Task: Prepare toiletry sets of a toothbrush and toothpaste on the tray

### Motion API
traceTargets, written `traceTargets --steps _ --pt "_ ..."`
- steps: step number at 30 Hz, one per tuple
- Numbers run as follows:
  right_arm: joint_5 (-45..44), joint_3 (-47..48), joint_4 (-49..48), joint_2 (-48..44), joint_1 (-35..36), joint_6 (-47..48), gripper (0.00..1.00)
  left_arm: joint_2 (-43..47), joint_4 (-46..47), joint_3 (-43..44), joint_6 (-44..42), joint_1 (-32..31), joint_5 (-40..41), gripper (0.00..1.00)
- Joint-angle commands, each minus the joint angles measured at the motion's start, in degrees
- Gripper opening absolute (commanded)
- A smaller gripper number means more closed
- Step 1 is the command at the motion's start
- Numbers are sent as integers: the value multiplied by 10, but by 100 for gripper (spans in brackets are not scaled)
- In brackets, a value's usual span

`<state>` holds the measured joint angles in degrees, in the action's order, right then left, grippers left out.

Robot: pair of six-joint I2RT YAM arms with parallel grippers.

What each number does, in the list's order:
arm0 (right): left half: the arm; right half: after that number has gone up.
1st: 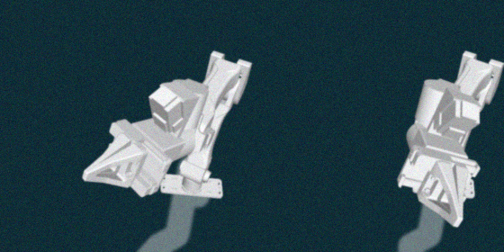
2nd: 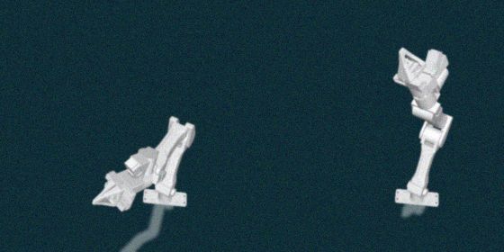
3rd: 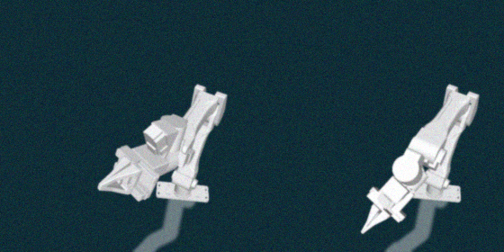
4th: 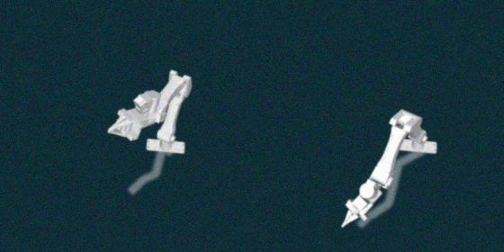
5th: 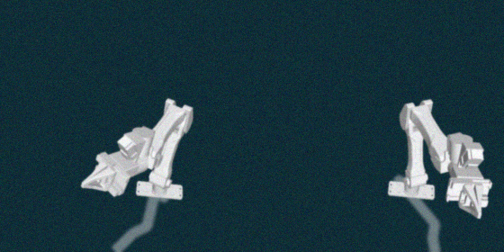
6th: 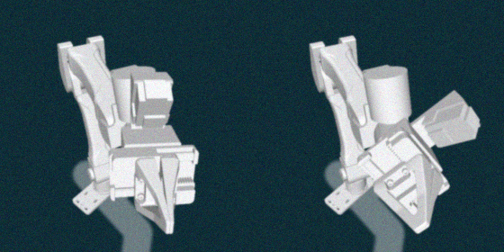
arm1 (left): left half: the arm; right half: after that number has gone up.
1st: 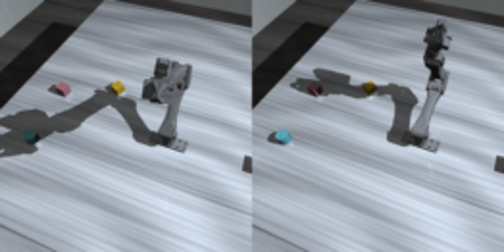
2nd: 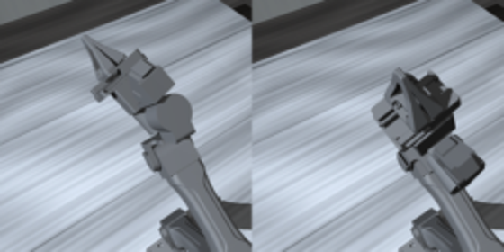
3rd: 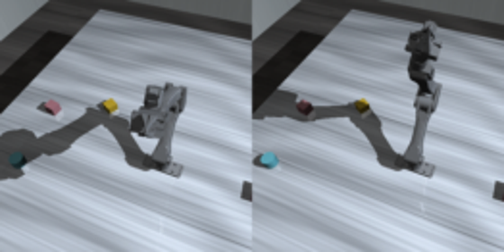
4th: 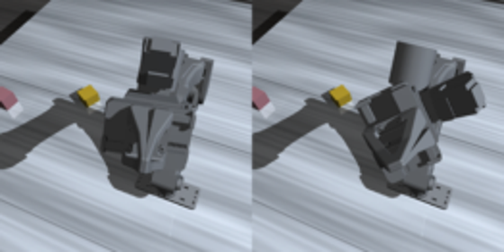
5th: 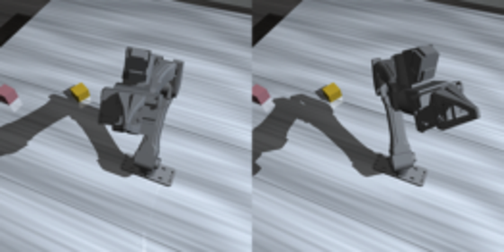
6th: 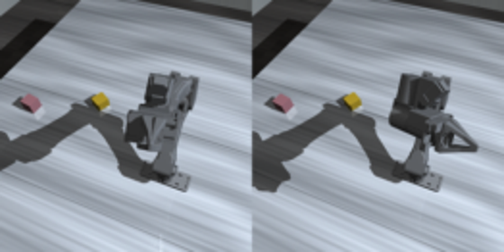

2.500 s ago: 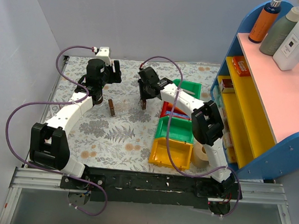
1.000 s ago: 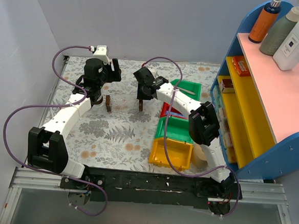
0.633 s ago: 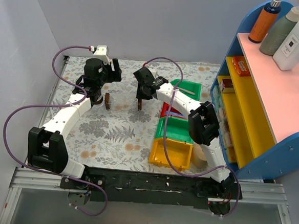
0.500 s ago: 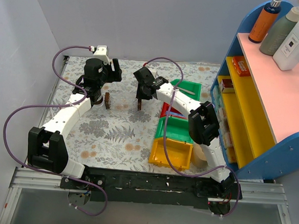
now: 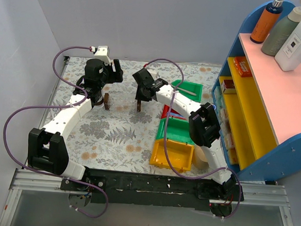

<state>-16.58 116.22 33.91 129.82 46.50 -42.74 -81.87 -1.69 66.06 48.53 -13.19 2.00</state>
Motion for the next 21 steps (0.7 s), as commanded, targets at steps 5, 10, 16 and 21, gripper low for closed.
traceTargets --steps 5,10,16,21 --pt "-11 1 -45 -4 9 -29 8 24 2 4 3 4 -10 70" --pt "-12 0 -46 -4 10 -34 10 26 1 5 3 4 -10 70" --pt "-21 0 -50 -4 13 -40 11 26 1 4 3 4 -10 70" --pt "-21 -2 -53 -3 15 -44 12 28 1 4 3 4 -10 70"
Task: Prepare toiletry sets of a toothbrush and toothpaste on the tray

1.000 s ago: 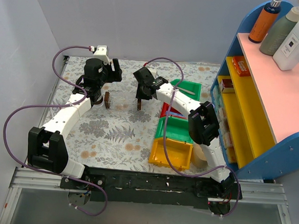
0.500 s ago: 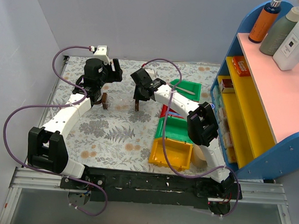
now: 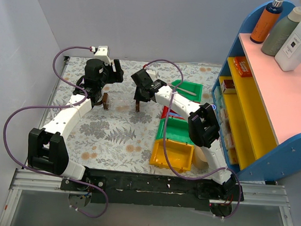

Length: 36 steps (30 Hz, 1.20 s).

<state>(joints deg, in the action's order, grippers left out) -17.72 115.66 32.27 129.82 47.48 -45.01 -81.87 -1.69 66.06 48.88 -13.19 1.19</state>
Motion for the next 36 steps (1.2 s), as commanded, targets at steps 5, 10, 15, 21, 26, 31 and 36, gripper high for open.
traceTargets --steps 5,10,15,21,26,31,36 --pt "-15 0 -38 -6 6 -21 15 27 1 4 0 4 -2 70" --pt "-10 -10 -53 -14 7 -20 29 28 1 3 0 4 -2 70" --pt "-17 -12 -57 -19 9 -20 37 27 1 4 -1 4 -2 70" --pt "-29 -24 -63 -27 9 -20 50 28 0 3 -1 4 -1 70" --pt "-42 -35 -69 -40 10 -20 57 27 0 4 -1 4 -1 70" --pt "-65 -78 -94 -75 12 -16 59 28 -1 4 -2 4 -7 71" --pt "-71 -193 -241 -149 18 29 60 32 -1 6 -3 4 -11 76"
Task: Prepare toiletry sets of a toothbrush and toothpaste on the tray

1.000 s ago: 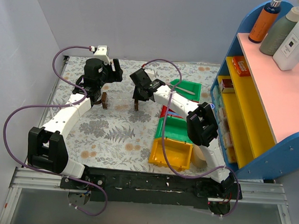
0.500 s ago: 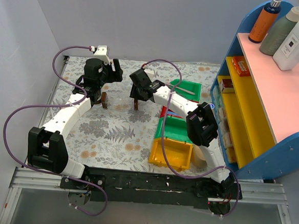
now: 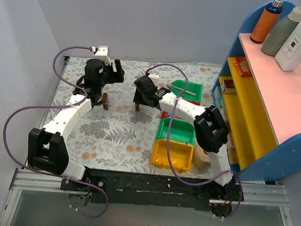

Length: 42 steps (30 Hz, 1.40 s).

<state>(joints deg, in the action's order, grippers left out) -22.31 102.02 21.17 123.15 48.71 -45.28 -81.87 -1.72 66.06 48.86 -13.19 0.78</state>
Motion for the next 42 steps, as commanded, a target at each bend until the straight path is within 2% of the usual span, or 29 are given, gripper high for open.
traceTargets --steps 1,7,10,15,17,24,28,29,32,37,42 --pt "-24 -85 -146 -105 6 42 60 34 -2 7 -4 4 -24 78" --pt "-27 -94 -174 -152 2 157 60 40 -9 9 -13 4 -26 85" --pt "18 -89 -176 -169 -13 207 60 46 -10 13 -13 4 -28 89" --pt "138 -98 -156 -195 -81 229 60 73 -31 25 -7 4 -30 95" --pt "157 -105 -151 -212 -111 254 60 81 -31 22 -5 4 -33 98" --pt "196 -95 -79 -233 -184 361 58 58 -26 17 5 4 -50 98" --pt "213 -36 23 -193 -196 453 56 56 -24 16 6 4 -56 98" --pt "203 -5 40 -181 -195 494 54 55 -24 14 5 4 -55 98" --pt "161 21 76 -144 -204 521 52 54 -24 15 5 4 -57 98" --pt "242 58 96 -92 -227 555 51 47 -16 6 -5 4 -56 98" --pt "272 100 116 -27 -237 578 49 41 -16 4 -16 4 -56 98"
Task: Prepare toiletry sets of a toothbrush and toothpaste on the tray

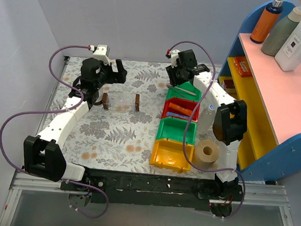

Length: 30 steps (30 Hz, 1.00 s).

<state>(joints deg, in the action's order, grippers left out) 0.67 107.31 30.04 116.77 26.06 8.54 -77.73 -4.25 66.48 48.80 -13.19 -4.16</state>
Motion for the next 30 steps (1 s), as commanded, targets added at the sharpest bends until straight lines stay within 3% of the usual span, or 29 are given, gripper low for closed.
traceTargets --steps 1,10,16,23,27,30 --pt "47 59 27 45 -13 38 48 -3 8 1 -17 4 -7 98" --pt "64 115 59 108 -27 52 47 -15 4 -1 -29 -2 6 98" --pt "58 77 46 105 -27 68 47 -26 -1 1 -36 -22 14 98" --pt "62 103 70 116 -30 60 45 -28 -1 1 -36 -27 17 98" --pt "-4 67 80 46 1 36 45 -30 0 -1 -36 -28 22 98" --pt "-63 -22 55 -35 46 31 51 -34 -1 1 -36 -32 24 98"
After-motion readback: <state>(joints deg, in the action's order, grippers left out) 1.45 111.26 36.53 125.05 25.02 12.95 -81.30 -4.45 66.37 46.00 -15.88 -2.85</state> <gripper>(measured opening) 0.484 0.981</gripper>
